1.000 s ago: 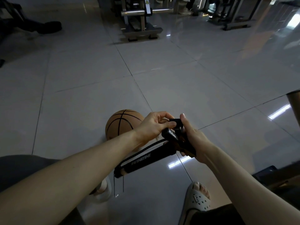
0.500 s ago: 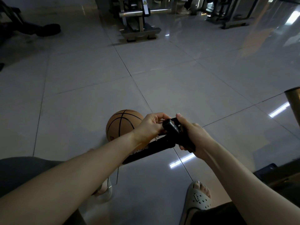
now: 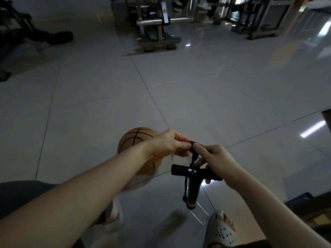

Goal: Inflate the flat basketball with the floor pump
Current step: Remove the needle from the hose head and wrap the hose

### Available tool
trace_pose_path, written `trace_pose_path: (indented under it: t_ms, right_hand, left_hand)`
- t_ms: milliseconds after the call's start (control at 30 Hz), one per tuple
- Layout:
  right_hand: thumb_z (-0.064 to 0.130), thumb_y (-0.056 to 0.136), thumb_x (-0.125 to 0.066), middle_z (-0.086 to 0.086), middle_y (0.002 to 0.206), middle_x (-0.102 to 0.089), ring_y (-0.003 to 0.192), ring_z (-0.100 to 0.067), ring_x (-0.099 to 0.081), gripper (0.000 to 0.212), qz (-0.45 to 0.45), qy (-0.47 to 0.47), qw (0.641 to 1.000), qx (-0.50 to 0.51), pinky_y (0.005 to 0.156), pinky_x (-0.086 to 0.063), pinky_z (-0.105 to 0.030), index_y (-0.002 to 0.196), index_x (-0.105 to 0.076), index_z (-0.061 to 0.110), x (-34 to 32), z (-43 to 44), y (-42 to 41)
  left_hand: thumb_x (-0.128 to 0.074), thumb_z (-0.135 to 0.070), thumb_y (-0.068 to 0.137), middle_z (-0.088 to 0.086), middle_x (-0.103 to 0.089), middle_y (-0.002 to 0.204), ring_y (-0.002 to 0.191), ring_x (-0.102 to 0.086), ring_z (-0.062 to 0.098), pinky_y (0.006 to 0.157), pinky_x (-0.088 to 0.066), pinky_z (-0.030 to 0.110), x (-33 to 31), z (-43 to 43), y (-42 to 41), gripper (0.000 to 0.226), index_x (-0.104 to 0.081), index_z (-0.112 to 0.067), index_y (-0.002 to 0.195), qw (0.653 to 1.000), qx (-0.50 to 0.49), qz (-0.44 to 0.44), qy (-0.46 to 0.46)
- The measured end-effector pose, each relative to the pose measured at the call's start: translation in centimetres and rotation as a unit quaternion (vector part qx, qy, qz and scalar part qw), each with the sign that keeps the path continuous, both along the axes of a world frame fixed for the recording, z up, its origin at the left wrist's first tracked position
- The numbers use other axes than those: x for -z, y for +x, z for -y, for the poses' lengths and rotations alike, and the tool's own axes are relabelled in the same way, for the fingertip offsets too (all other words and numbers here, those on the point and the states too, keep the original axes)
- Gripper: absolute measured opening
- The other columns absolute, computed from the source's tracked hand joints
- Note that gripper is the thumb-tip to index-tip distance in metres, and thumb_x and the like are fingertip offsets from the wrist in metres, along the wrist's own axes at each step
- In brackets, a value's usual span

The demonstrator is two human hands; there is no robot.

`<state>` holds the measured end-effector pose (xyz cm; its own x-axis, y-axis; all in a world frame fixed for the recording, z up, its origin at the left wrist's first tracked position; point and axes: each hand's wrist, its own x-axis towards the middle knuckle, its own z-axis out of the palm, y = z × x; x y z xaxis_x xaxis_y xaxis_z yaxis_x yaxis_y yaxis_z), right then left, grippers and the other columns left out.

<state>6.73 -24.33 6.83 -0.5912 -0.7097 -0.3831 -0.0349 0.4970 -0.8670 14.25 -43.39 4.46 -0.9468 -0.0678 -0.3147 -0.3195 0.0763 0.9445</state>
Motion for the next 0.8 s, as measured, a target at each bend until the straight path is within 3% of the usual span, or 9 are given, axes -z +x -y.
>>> trace_pose_path:
  t_ms: [100, 300, 467, 600, 700, 800]
  right_hand:
    - [0.052, 0.097, -0.051, -0.009, 0.083, -0.076, 0.052, -0.040, -0.066, 0.041, -0.007, 0.004, 1.000, -0.017, 0.042, -0.050, -0.029, 0.109, -0.068, 0.017, 0.0, -0.3, -0.4]
    - [0.052, 0.097, -0.049, -0.008, 0.084, -0.076, 0.056, -0.042, -0.066, 0.046, 0.005, 0.003, 0.999, -0.041, 0.047, -0.055, -0.035, 0.108, -0.069, 0.012, -0.1, -0.7, -0.7]
    - [0.050, 0.098, -0.047, -0.010, 0.085, -0.076, 0.050, -0.036, -0.063, 0.045, 0.003, -0.009, 0.999, -0.045, 0.042, -0.050, -0.029, 0.109, -0.068, 0.011, -0.1, -1.0, -1.0]
    - [0.050, 0.098, -0.047, -0.007, 0.087, -0.076, 0.055, -0.045, -0.064, 0.045, -0.015, -0.009, 0.999, -0.050, 0.041, -0.049, -0.029, 0.106, -0.067, 0.011, 0.0, -1.2, -1.0]
    - [0.049, 0.098, -0.047, -0.006, 0.086, -0.077, 0.059, -0.050, -0.064, 0.045, -0.025, -0.004, 0.998, -0.054, 0.042, -0.047, -0.030, 0.103, -0.067, 0.009, 0.3, -1.2, -1.0]
    - [0.047, 0.098, -0.050, -0.006, 0.084, -0.077, 0.056, -0.047, -0.065, 0.043, -0.042, -0.001, 0.998, -0.054, 0.039, -0.045, -0.029, 0.098, -0.067, 0.008, 0.7, -1.2, -0.8]
  left_hand:
    - [-0.053, -0.003, 0.102, 0.021, -0.069, 0.121, 0.098, -0.070, 0.021, 0.089, -0.056, 0.028, -0.3, 0.5, 0.0, 0.030, -0.063, 0.003, 0.129, 0.997, 0.023, 0.015, 0.068]
    - [-0.051, -0.023, 0.105, 0.018, -0.070, 0.122, 0.108, -0.070, 0.035, 0.101, -0.052, 0.046, -1.5, 1.1, -0.4, 0.035, -0.064, -0.002, 0.129, 0.992, 0.123, 0.032, -0.005]
    - [-0.048, -0.030, 0.106, 0.022, -0.071, 0.117, 0.101, -0.072, 0.036, 0.087, -0.059, 0.043, -1.8, 0.5, -0.8, 0.041, -0.064, 0.002, 0.125, 0.994, 0.101, 0.019, -0.037]
    - [-0.050, -0.029, 0.105, 0.025, -0.071, 0.115, 0.103, -0.070, 0.041, 0.097, -0.051, 0.060, -1.0, 0.5, -0.6, 0.039, -0.064, 0.002, 0.125, 0.997, 0.076, 0.021, -0.001]
    - [-0.053, -0.029, 0.104, 0.022, -0.072, 0.114, 0.104, -0.070, 0.040, 0.098, -0.052, 0.058, -0.8, 0.6, -0.5, 0.037, -0.065, 0.001, 0.124, 0.997, 0.078, 0.020, -0.001]
    - [-0.061, -0.026, 0.100, 0.019, -0.074, 0.109, 0.103, -0.072, 0.034, 0.095, -0.056, 0.045, -0.9, 1.1, -0.2, 0.031, -0.071, -0.002, 0.118, 0.998, 0.065, 0.019, -0.002]
